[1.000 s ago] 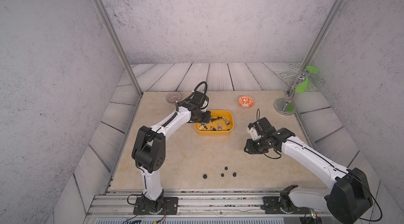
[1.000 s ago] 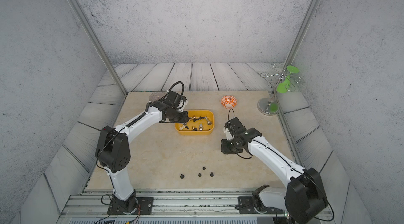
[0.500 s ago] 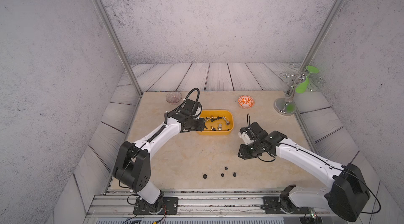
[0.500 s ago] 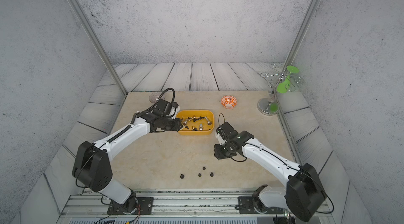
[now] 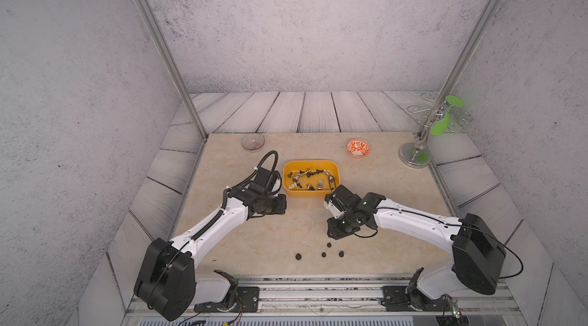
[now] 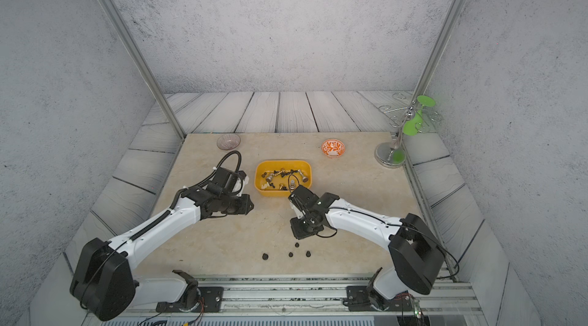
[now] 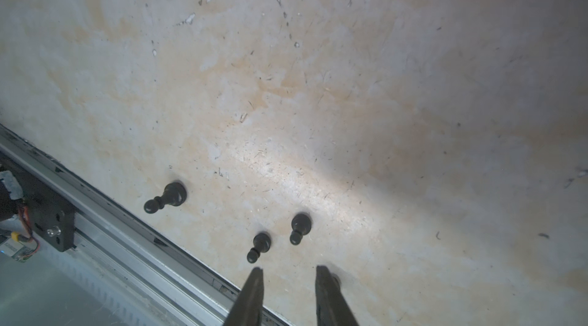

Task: Put the chess pieces into the storage box
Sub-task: Pick up the chess piece at the center of the board.

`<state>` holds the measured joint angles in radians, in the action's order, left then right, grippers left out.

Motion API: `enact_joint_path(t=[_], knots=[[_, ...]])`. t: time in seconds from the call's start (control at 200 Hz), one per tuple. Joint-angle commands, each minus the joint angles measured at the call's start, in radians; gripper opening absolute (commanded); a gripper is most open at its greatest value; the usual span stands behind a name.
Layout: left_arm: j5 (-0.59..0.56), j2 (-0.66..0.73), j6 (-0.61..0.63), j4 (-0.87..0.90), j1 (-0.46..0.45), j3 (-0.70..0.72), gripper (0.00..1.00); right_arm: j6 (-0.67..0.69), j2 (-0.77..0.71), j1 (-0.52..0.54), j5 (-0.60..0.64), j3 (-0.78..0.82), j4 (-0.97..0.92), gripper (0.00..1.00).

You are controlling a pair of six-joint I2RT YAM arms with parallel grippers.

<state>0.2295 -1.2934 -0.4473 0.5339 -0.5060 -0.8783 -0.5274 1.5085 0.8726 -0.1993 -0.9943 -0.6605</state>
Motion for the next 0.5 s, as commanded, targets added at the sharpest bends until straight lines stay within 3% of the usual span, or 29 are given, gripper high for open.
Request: enact_joint_path(t=[0.0, 0.495], knots=[[0.0, 0.034, -0.039, -0.001, 0.007, 0.054, 0.22, -0.013, 0.046, 0.02, 0.024, -0.025, -0.007, 0.3], [0.023, 0.074, -0.072, -0.016, 0.006, 0.13, 0.22, -0.018, 0.165, 0.081, 0.067, -0.051, -0.011, 0.3]])
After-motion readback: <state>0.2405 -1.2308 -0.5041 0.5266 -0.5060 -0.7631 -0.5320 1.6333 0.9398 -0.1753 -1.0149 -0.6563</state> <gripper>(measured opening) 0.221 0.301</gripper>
